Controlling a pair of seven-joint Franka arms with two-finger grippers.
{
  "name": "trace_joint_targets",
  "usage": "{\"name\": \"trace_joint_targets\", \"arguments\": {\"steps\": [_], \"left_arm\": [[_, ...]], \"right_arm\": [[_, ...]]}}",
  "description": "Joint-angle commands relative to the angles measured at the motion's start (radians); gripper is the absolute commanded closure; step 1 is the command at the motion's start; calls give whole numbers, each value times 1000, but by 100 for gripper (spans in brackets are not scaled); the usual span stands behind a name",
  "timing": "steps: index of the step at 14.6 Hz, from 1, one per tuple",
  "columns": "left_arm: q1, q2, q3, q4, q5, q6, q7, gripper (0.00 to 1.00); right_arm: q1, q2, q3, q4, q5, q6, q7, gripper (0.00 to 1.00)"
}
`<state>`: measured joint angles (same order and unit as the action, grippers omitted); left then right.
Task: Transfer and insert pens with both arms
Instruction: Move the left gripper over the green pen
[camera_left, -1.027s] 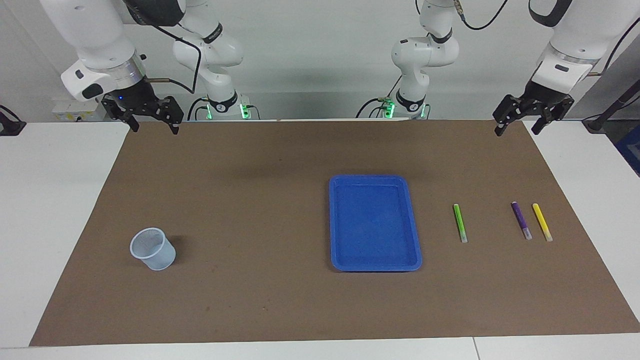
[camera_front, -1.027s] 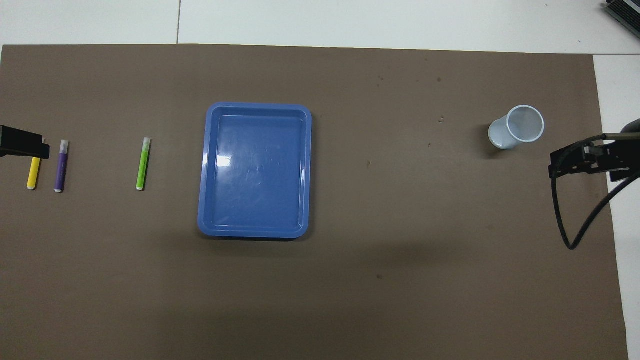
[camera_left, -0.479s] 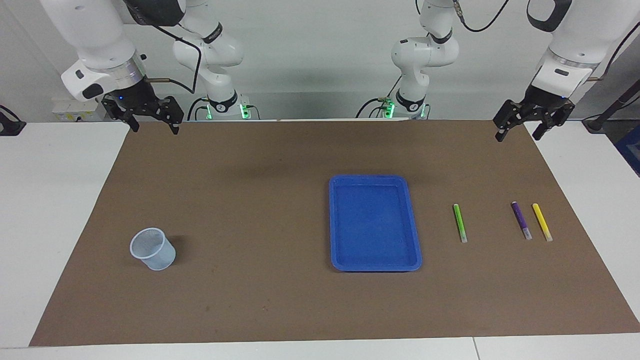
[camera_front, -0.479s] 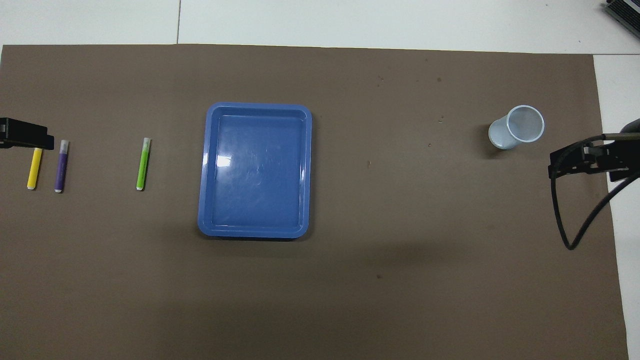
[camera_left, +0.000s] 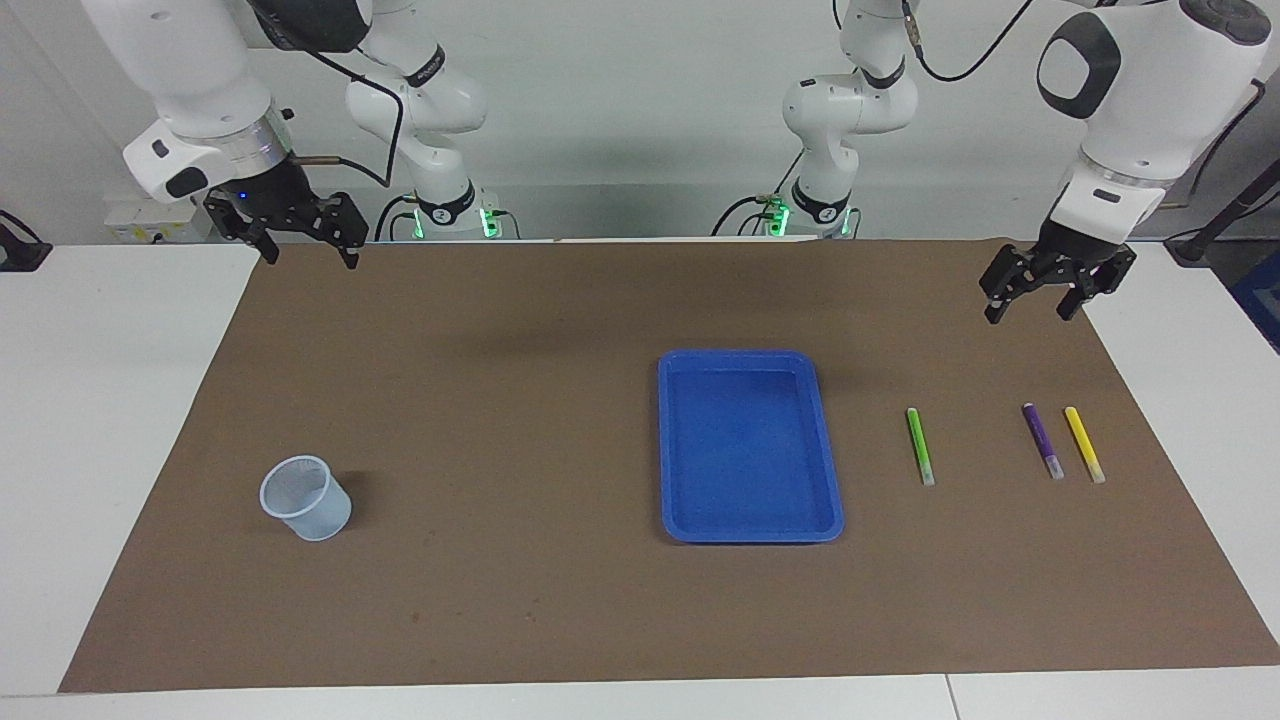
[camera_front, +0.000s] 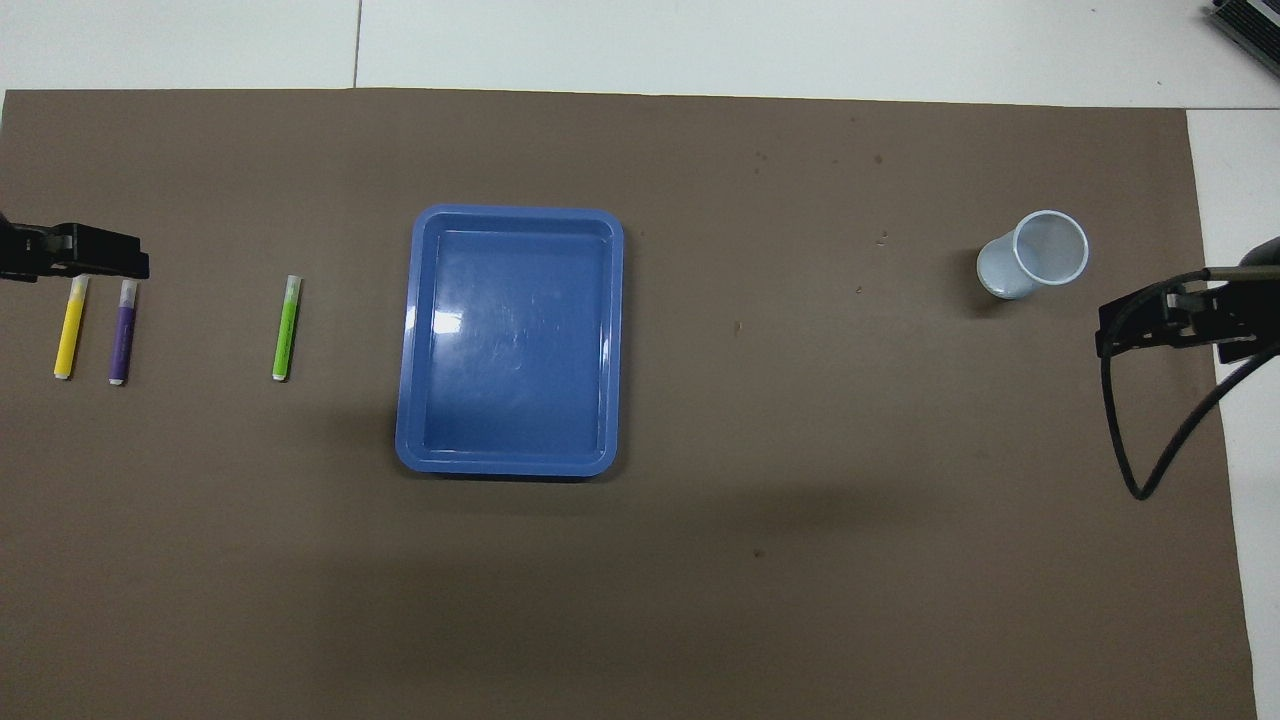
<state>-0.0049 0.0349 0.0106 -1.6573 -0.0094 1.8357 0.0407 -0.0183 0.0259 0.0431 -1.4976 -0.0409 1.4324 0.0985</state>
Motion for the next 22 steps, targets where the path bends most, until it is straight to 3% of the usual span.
{"name": "trace_joint_targets", "arguments": {"steps": [1,11,14,22], "left_arm": [[8,42,-1,-12,-14,68,8,0],[14,148,-1,-99,-15,270,-5,0],[0,221,-1,-98,-18,342,-100,0],[-12,362,-1,-93,-17,491,-105,0]], "right_arm": [[-5,-4,4,-4,3,-14,-5,0],[-6,-24,4,-50,3,-6,-5,0],[-9,-29,3,-53,3,-6,-3,0],[-9,-29,4,-52,2,-7,0,0]]}}
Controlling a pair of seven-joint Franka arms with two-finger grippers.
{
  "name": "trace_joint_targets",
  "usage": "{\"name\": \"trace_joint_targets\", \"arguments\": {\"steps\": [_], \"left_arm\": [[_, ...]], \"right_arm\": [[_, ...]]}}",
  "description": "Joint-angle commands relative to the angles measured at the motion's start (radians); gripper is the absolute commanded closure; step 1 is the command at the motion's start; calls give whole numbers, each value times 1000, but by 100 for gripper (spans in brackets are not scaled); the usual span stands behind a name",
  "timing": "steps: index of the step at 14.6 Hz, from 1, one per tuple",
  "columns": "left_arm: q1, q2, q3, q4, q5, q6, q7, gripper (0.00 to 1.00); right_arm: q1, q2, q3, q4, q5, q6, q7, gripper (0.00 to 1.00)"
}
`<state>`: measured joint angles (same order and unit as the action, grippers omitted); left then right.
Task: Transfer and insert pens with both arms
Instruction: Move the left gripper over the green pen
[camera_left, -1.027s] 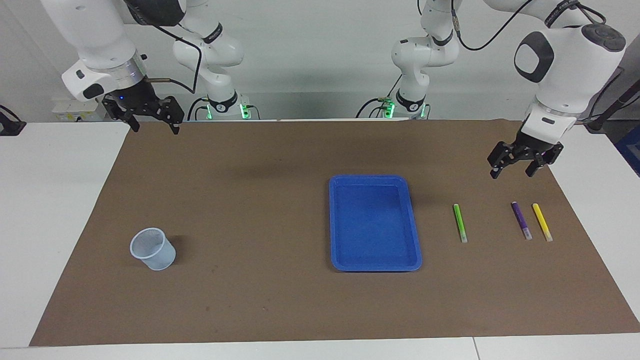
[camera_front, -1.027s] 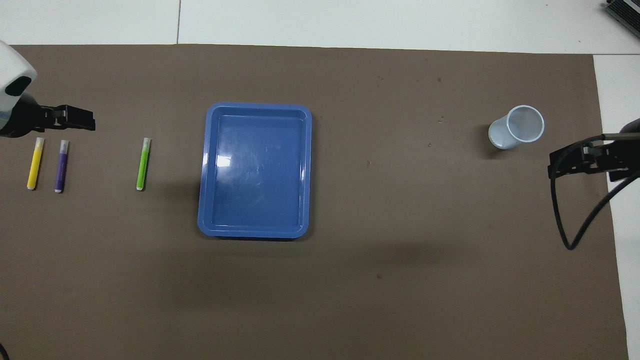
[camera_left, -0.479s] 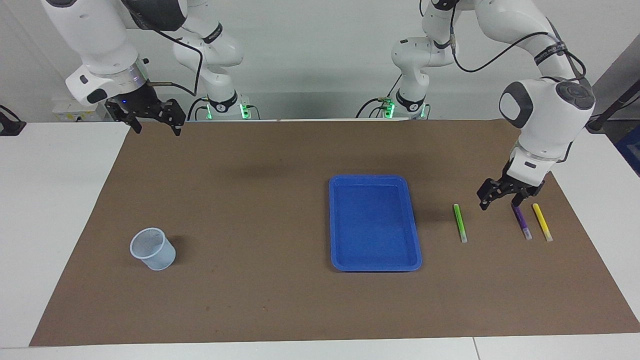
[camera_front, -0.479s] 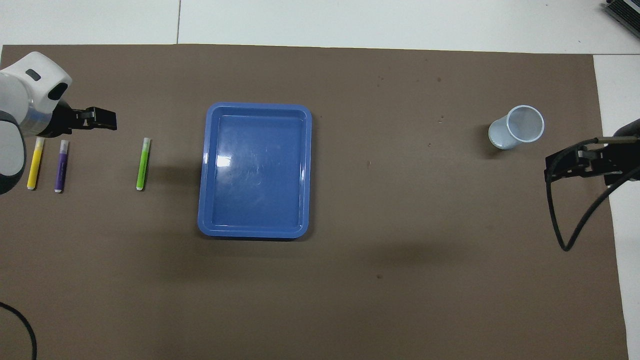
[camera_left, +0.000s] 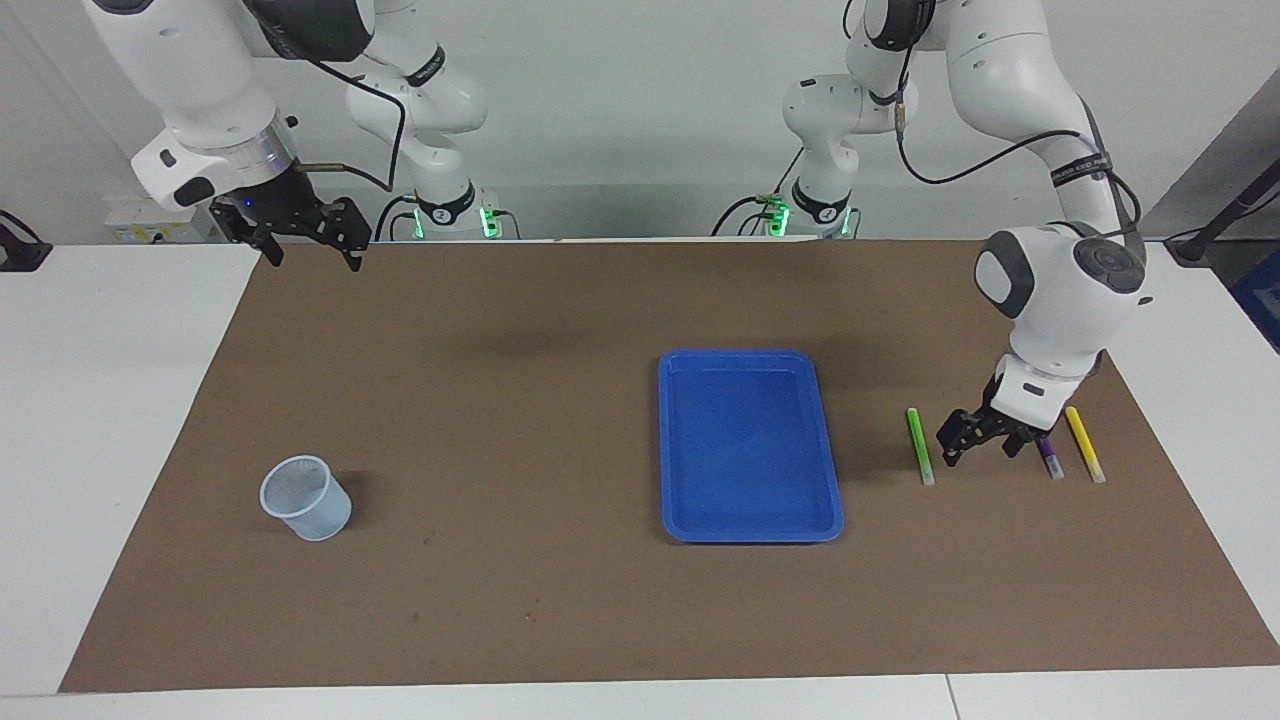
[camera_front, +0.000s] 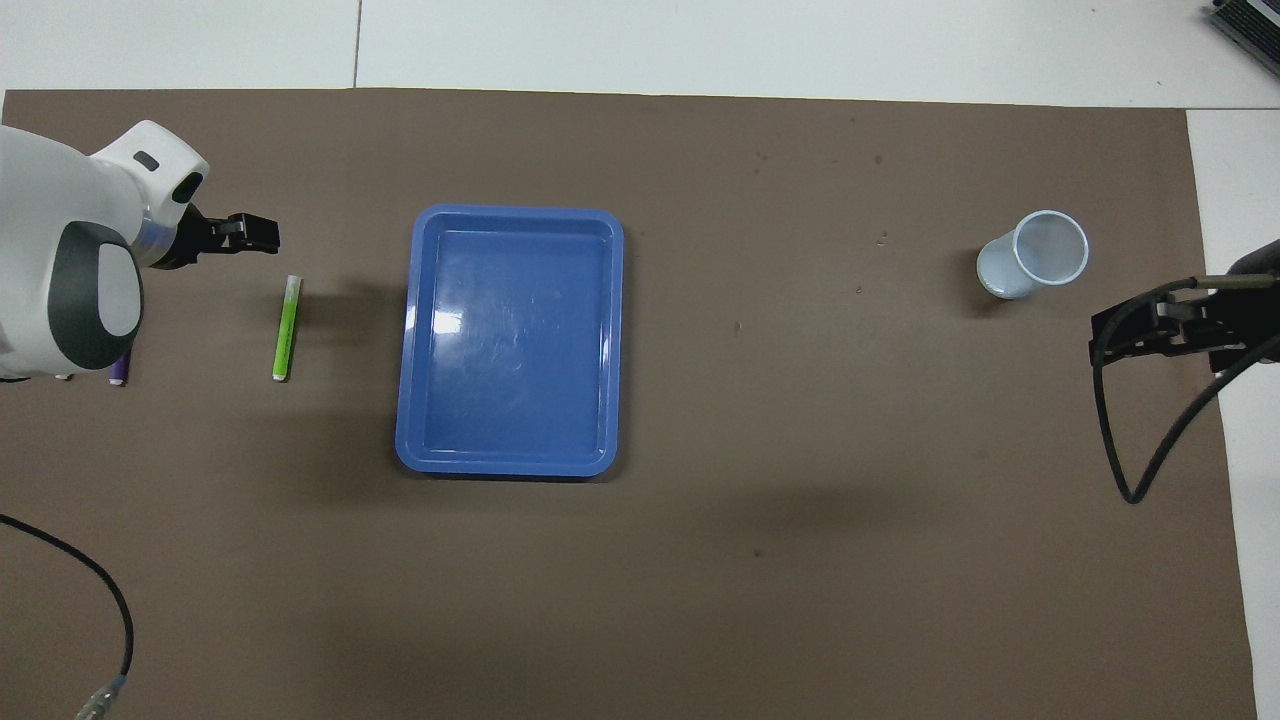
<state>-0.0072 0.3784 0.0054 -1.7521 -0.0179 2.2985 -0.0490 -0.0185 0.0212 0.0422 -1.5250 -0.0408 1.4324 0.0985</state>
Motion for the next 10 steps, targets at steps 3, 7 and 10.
{"name": "trace_joint_targets", "arguments": {"steps": [3,7,10], "left_arm": [[-14,60,4,26,1,4,-14,0],[-40,77,4,11,1,-13,-12,0],[-43,82,4,-4,3,2,-3,0]], "right_arm": [[-9,-24,5,-26,1,-3,6,0],[-8,-26,5,-26,1,-9,4,0],[-9,-26,5,-26,2,-6,4,0]]}}
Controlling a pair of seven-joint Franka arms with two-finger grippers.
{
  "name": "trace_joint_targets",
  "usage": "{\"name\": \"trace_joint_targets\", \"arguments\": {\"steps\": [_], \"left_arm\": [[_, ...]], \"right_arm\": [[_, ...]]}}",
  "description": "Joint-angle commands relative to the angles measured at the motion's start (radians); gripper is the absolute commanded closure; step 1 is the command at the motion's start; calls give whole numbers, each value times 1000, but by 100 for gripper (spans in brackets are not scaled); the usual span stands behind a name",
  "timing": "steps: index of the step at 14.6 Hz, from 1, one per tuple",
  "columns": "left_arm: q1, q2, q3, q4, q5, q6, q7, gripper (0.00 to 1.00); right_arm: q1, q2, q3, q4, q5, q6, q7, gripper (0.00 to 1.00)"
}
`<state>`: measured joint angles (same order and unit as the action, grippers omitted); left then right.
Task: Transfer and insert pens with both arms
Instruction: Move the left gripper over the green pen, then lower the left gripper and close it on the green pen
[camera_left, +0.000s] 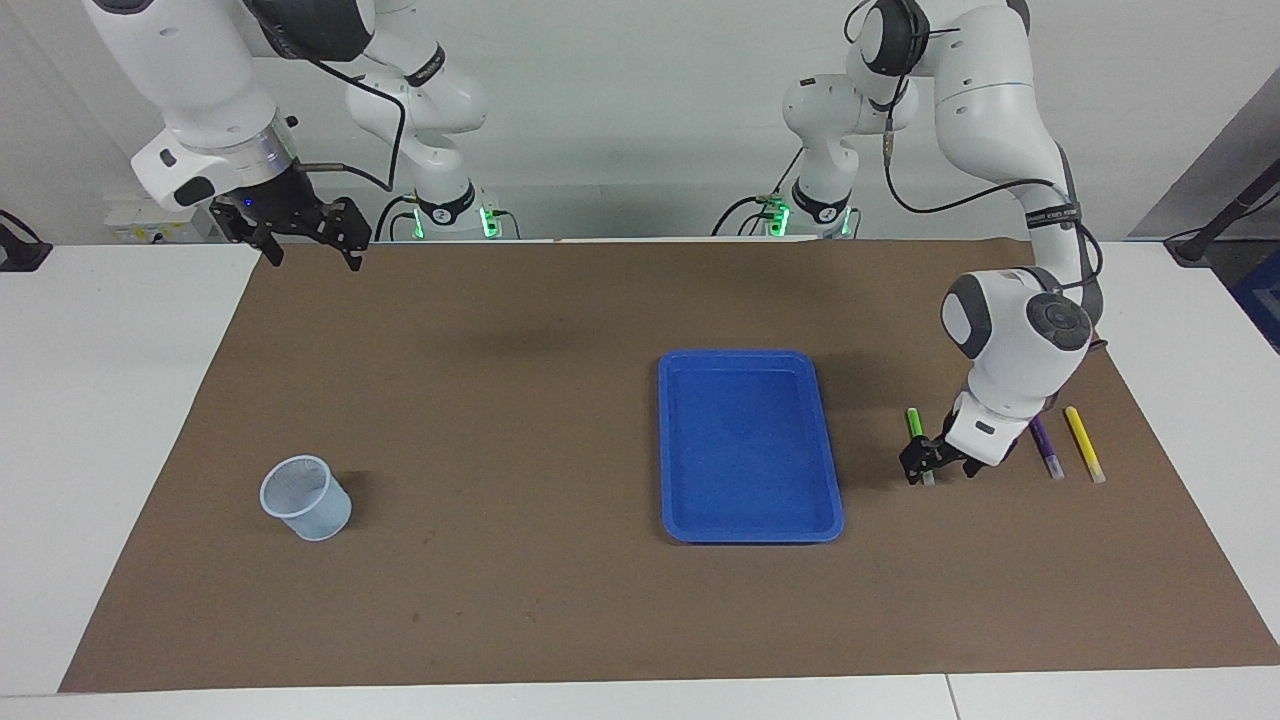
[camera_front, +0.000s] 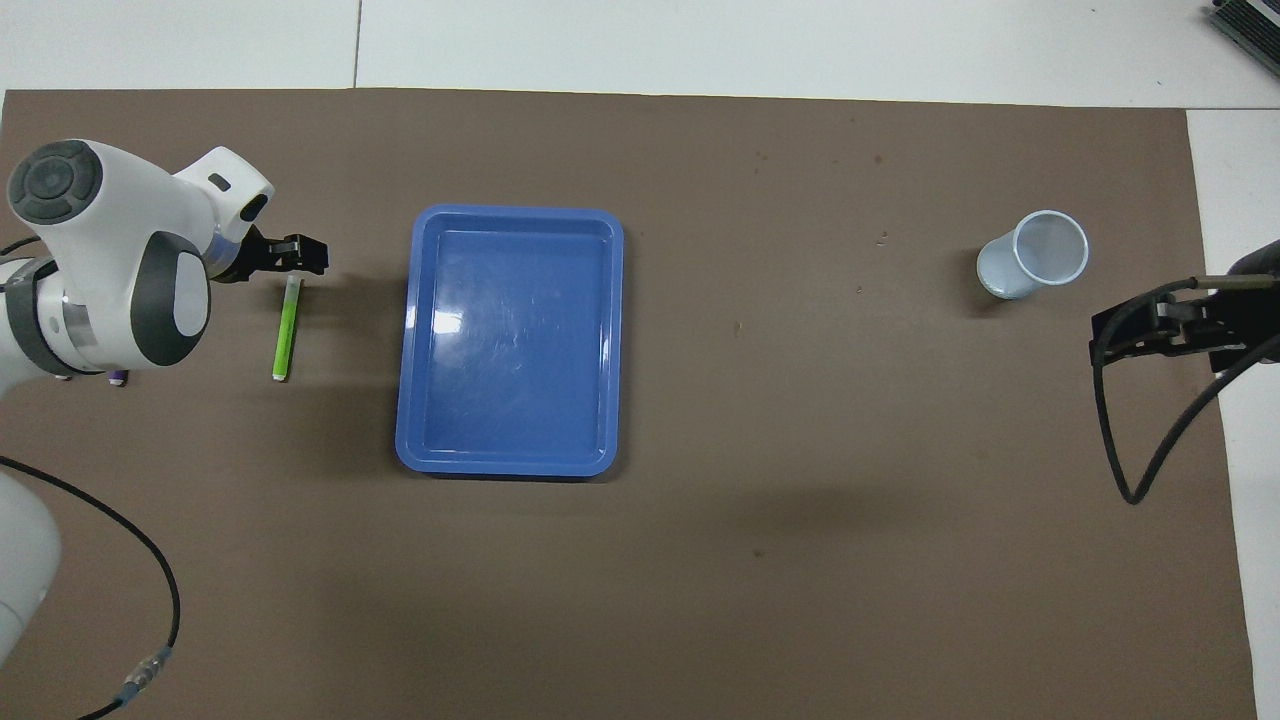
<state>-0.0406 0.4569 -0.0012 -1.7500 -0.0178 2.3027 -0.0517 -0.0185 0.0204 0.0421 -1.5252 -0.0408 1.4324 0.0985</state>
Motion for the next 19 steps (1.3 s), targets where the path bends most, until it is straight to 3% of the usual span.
{"name": "trace_joint_targets", "arguments": {"steps": [1,9,16,19], "left_arm": [[-5,3,10,-20,2,3,10,0],[4,-9,9,-94,1,63,52,1],[2,-6,9,-82,-5,63,50,16],[2,-6,9,-80,-8,63,50,31]], "right_arm": [[-9,-25,5,-27,2,-6,4,0],[-6,-27,5,-32,2,-7,4,0],[2,-27,9,-32,2,-6,7,0],[2,-27,10,-32,2,-7,6,0]]}}
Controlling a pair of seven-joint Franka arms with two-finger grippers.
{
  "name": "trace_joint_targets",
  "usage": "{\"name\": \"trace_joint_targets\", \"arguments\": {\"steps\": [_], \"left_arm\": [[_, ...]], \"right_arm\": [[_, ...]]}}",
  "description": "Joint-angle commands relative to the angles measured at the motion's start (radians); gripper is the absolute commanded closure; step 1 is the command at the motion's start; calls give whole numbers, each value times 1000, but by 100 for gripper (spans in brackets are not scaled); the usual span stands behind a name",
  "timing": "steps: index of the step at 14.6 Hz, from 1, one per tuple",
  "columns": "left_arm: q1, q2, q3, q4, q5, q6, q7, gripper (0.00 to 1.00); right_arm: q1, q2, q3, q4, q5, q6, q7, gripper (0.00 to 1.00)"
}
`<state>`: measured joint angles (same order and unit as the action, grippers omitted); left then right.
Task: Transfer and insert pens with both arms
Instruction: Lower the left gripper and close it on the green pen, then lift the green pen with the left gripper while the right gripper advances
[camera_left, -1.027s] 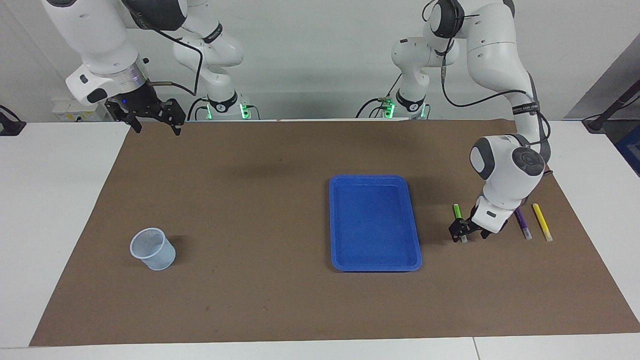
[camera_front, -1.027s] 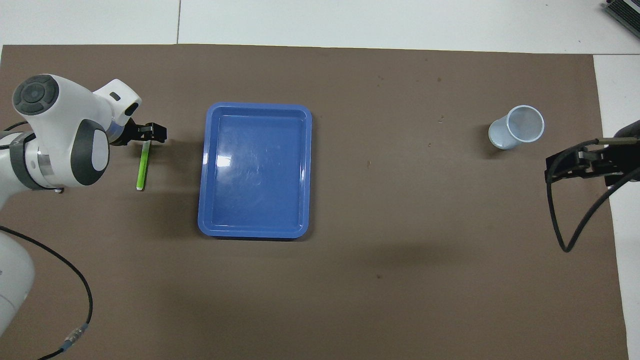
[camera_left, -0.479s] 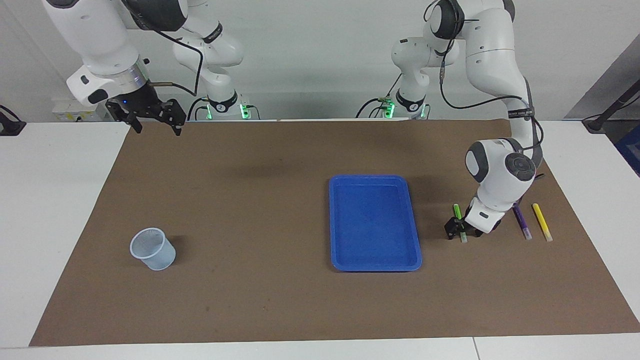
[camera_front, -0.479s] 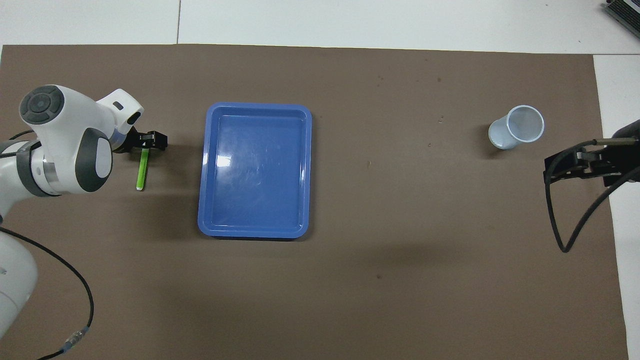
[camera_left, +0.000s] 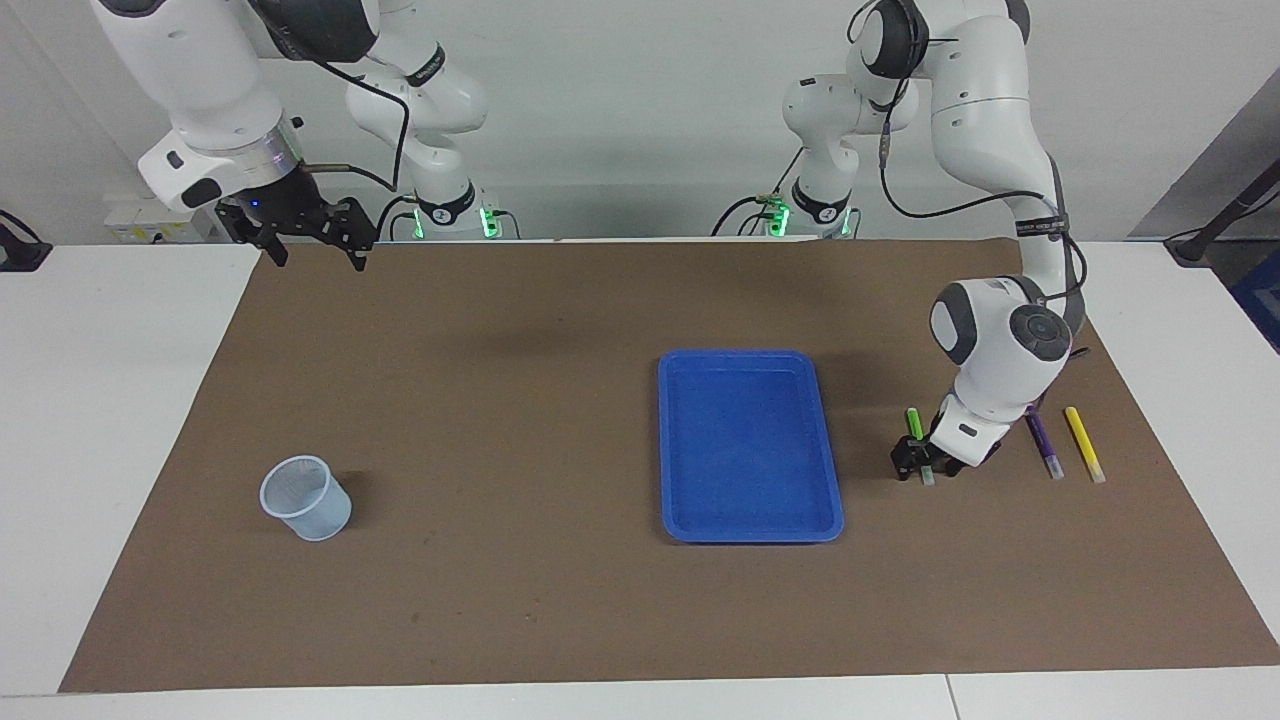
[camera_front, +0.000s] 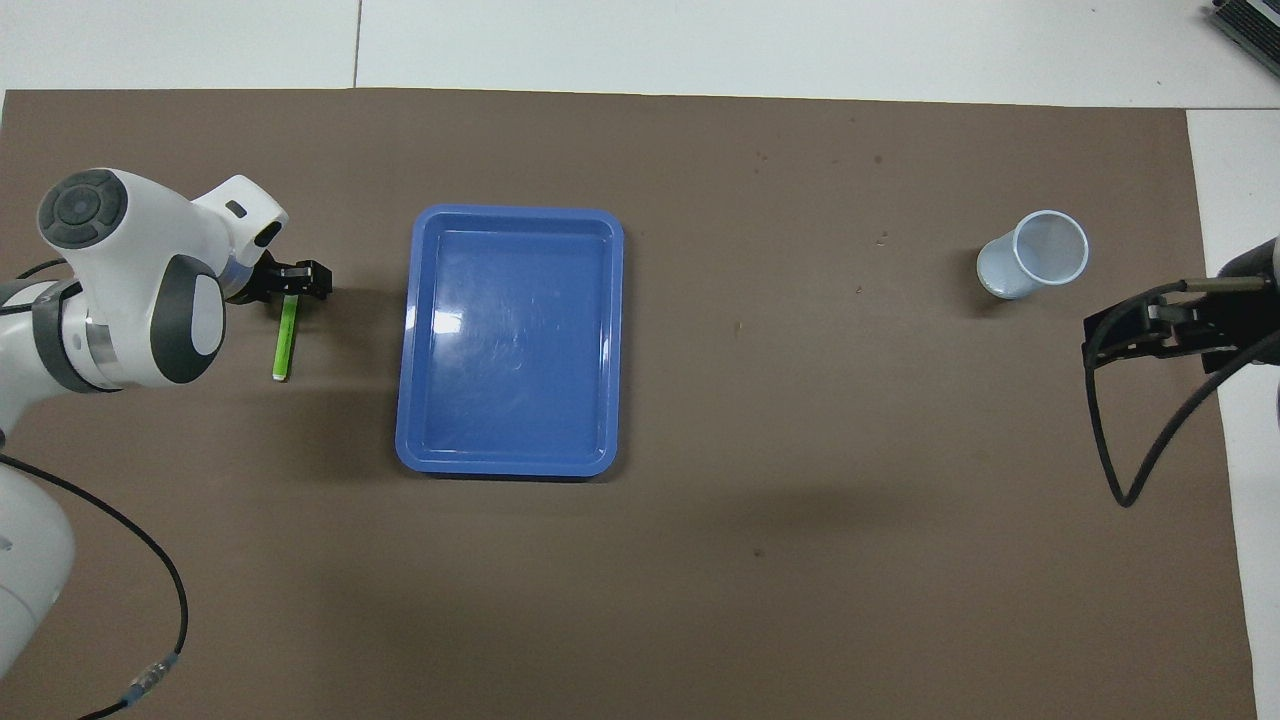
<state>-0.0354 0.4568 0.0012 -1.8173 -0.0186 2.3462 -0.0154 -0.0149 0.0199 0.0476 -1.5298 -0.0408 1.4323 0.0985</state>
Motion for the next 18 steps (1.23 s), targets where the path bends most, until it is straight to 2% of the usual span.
{"name": "trace_joint_targets", "arguments": {"steps": [1,4,10,15,18], "left_arm": [[-3,-6,6,-11,-7,18,14,34],[-6,-6,8,-13,-7,19,14,43],[-4,-9,8,-19,-7,10,14,97],[-1,-10,8,-10,-7,-25,14,100],[2,-7,8,65,-7,-135,9,100]], "right_arm": [[-2,-26,5,-27,2,-7,1,0],[-2,-26,5,-27,2,-9,-3,0],[-3,-25,6,-26,2,-9,-5,0],[-4,-26,6,-27,2,-4,-3,0],[-4,-25,6,-24,4,5,6,0]]}}
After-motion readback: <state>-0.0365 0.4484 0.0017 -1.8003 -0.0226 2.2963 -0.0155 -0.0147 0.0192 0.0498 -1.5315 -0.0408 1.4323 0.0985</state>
